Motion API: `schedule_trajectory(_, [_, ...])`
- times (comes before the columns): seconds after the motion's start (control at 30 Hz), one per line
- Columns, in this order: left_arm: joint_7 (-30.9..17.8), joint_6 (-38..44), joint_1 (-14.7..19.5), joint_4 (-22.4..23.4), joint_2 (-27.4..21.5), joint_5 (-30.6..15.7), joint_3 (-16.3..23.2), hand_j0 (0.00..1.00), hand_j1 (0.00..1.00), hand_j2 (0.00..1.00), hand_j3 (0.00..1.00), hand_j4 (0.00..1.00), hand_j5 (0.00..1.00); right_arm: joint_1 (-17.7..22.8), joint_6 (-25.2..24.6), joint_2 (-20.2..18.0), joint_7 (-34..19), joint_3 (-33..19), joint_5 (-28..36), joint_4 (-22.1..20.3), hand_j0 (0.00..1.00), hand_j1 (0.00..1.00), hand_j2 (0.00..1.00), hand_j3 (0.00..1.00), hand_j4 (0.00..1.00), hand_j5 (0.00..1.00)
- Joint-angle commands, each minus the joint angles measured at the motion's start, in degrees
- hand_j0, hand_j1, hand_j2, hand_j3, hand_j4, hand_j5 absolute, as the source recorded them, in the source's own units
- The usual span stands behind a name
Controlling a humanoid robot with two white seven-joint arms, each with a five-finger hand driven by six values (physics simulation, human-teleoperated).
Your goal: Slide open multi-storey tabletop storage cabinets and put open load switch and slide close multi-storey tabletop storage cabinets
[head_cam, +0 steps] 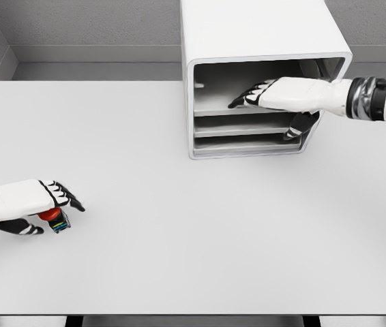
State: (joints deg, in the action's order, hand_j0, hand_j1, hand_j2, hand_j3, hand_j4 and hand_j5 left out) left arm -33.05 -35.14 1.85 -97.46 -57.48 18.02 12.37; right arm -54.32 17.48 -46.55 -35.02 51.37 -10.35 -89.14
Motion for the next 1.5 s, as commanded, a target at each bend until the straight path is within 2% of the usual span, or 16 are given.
schedule_trajectory(0.0, [0.2,0.1,0.0,0.1,-0.3,-0.4,0.0,0.56,0.56,0.56,0.56,0.56,0.56,0.0,-0.2,0.0,0.0,0.0,-0.8,-0.2,1.0,1.0,1.0,1.0,1.0,1.0])
schedule_trajectory(0.1, [1.3,0.1,0.0,0.3,-0.4,-0.4,0.0,0.48,0.48,0.48,0.48,0.48,0.48,-0.1,-0.5,0.0,0.0,0.0,-2.7,0.0,1.0,1.0,1.0,1.0,1.0,1.0])
schedule_trajectory(0.3, [1.2,0.1,-0.1,0.4,-0.4,-0.5,0.0,0.39,0.39,0.39,0.39,0.39,0.39,0.4,-0.2,0.0,0.0,0.0,-2.8,-0.1,1.0,1.0,1.0,1.0,1.0,1.0])
schedule_trajectory(0.43, [1.2,0.1,-0.1,-3.4,-1.3,-3.5,-0.1,0.39,0.39,0.39,0.39,0.39,0.39,0.4,-0.1,0.0,0.0,0.2,-2.9,-0.2,1.0,1.0,1.0,1.0,1.0,1.0])
schedule_trajectory(0.6, [1.2,0.1,0.6,-3.5,-2.7,-5.3,-0.9,0.4,0.4,0.4,0.4,0.4,0.4,-0.3,-1.3,0.1,0.0,-0.1,-2.7,0.5,1.0,1.0,1.0,1.0,1.0,1.0])
schedule_trajectory(0.7, [1.2,0.1,3.2,-3.6,-3.5,-8.0,-0.9,0.4,0.4,0.4,0.4,0.4,0.4,-0.3,-1.4,0.1,0.0,-0.1,-2.7,2.5,1.0,1.0,1.0,1.0,1.0,1.0])
schedule_trajectory(0.8, [1.2,0.1,5.4,-3.6,-4.4,-10.6,-0.9,0.4,0.4,0.4,0.4,0.4,0.4,-0.2,-1.0,0.1,0.0,0.0,-2.9,2.5,1.0,1.0,1.0,1.0,1.0,1.0])
schedule_trajectory(0.97, [1.2,0.1,6.2,-3.6,-4.1,-11.1,-0.8,0.4,0.4,0.4,0.4,0.4,0.4,0.0,-1.0,0.1,0.0,0.0,-5.3,2.1,1.0,1.0,1.0,1.0,1.0,1.0])
schedule_trajectory(1.17, [1.3,0.1,9.5,-3.6,-2.6,-11.3,-0.1,0.4,0.4,0.4,0.4,0.4,0.4,0.2,-0.4,0.1,0.0,0.2,-5.5,0.4,1.0,1.0,1.0,1.0,1.0,1.0])
schedule_trajectory(1.43, [1.3,0.1,9.7,-3.6,-0.1,-11.3,0.0,0.4,0.4,0.4,0.4,0.4,0.4,0.4,0.6,-0.1,0.0,0.2,-5.2,-1.7,1.0,1.0,1.0,1.0,1.0,1.0])
schedule_trajectory(1.47, [1.3,0.1,10.6,-3.7,0.0,-11.3,0.1,0.4,0.4,0.4,0.4,0.4,0.4,0.4,0.6,-0.2,0.0,0.2,-5.1,-1.7,1.0,1.0,1.0,1.0,1.0,1.0])
